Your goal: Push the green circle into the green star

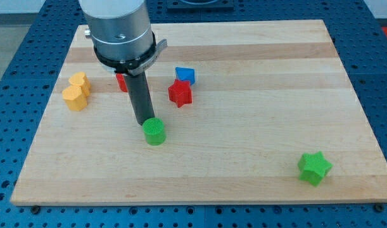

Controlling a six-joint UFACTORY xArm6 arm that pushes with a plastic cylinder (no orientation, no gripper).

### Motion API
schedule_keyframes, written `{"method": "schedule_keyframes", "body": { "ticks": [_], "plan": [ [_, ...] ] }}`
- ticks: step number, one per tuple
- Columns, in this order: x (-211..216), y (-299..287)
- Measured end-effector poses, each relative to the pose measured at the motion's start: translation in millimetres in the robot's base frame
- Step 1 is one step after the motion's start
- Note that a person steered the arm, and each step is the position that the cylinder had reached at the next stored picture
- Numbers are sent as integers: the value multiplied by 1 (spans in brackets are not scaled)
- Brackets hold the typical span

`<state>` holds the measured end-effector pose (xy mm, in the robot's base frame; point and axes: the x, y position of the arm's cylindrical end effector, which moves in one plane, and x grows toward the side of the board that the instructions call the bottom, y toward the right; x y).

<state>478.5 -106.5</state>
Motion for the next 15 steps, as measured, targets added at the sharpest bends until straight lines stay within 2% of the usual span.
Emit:
{"method": "schedule_keyframes", "body": {
  "ticks": [1,2,5,7,8,9,11,12,13,14,15],
  "plan": [
    [8,-37],
    [17,-42],
    [25,113],
    [26,31],
    [65,28],
    [61,66],
    [33,192],
    [33,227],
    [33,216],
    [33,146],
    [49,132]
  ]
}}
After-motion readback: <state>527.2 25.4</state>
